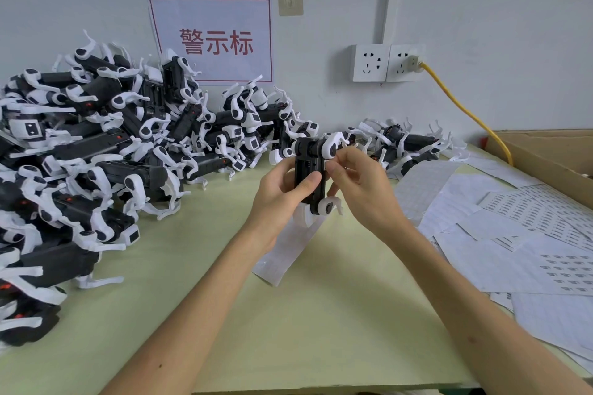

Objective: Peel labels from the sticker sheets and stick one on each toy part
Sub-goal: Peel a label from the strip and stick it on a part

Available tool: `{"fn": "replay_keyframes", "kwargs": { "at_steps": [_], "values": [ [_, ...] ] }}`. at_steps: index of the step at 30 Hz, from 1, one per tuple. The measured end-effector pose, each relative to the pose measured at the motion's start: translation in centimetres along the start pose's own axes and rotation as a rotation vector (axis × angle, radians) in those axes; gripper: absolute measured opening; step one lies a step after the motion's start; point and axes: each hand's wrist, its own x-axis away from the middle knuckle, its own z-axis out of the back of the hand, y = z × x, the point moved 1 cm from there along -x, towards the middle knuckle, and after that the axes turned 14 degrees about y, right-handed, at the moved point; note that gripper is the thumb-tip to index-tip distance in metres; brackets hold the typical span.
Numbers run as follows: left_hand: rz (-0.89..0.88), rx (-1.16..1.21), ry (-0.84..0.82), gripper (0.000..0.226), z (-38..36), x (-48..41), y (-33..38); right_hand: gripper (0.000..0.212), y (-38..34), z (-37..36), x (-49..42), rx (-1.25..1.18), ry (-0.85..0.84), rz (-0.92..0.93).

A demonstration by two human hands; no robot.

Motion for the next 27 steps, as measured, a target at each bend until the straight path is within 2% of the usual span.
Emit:
{"fn": "replay_keyframes", "kwargs": {
  "at_steps": [7, 12, 17, 20, 27],
  "values": [
    [-0.032, -0.015, -0.011, 0.023, 0.21, -0.15, -0.03, 0.02, 0.38, 0.01, -0.18, -0.02, 0.022, -0.016],
    [-0.028, 0.016, -0.033, 0.023, 0.29, -0.18, 0.05, 0.035, 0.47, 0.55, -0.56, -0.078, 0.028, -0.069],
    [0.054, 0.093, -0.096, 0.035, -0.08, -0.14, -0.03, 0.019, 0.29, 0.77, -0.83, -0.235, -0.13, -0.164],
    [0.11, 0.165, -0.116, 0.033, -0.03, -0.12, 0.05, 0.017, 0.14, 0.79, -0.83, -0.303, -0.168, -0.2],
    [0.109, 0.173, -0.189, 0.035, -0.05, 0.09, -0.13, 0.035, 0.03, 0.68, -0.45, -0.337, -0.176, -0.171]
  ]
}}
